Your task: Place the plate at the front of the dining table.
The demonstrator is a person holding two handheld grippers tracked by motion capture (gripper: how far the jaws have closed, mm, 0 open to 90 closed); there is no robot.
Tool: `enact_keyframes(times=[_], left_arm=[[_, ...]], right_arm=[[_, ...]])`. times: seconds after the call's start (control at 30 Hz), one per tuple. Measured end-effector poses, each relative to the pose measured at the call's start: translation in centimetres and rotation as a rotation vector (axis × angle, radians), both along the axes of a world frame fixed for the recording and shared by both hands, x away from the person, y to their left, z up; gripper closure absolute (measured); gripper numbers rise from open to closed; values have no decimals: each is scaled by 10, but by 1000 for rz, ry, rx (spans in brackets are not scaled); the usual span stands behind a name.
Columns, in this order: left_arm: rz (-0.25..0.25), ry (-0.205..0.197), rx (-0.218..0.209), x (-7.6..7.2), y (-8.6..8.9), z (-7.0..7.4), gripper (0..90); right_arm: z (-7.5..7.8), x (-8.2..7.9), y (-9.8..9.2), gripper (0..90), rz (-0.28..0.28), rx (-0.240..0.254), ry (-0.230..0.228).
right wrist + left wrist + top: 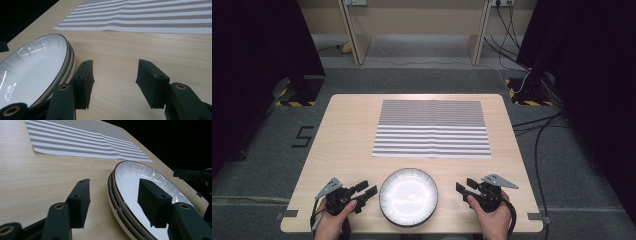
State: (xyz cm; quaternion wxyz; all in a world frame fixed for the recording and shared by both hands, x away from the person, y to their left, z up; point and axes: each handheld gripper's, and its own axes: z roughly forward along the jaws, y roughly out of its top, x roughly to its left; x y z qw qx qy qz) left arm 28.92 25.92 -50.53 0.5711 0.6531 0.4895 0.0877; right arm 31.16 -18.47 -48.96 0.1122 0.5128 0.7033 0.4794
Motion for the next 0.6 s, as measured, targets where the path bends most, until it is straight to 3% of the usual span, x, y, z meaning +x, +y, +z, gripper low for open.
enact_keyframes(times=[0.27,0.6], left_arm=[[-26,30,10,3,-9,6,420],[-58,55,71,9,-20,8,409]], right_arm=[[10,6,14,553,76,11,39],[17,16,35,580,136,-8,54]])
